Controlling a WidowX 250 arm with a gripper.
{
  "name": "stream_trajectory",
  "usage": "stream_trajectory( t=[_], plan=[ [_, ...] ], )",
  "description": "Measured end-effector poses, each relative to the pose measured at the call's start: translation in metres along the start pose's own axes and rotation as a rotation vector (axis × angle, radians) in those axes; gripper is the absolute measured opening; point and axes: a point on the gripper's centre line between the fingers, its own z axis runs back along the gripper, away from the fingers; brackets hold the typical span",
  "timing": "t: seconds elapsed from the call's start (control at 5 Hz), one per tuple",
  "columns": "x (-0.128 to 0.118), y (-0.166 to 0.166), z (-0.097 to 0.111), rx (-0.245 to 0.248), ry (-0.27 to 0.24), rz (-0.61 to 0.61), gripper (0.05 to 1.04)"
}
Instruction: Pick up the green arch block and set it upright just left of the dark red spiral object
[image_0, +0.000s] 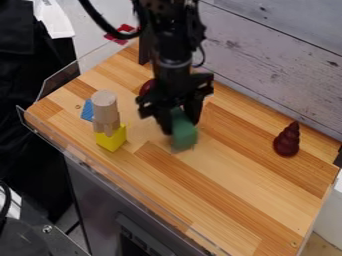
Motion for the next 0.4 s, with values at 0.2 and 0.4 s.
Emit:
stream_trajectory(
  t=[0.2, 0.4],
  plan=[
    [0.001, -0.019, 0.013, -0.024, -0.036, 0.056, 0.56],
    [-0.003, -0.032, 0.012, -0.031, -0.042, 0.129, 0.56]
  ],
)
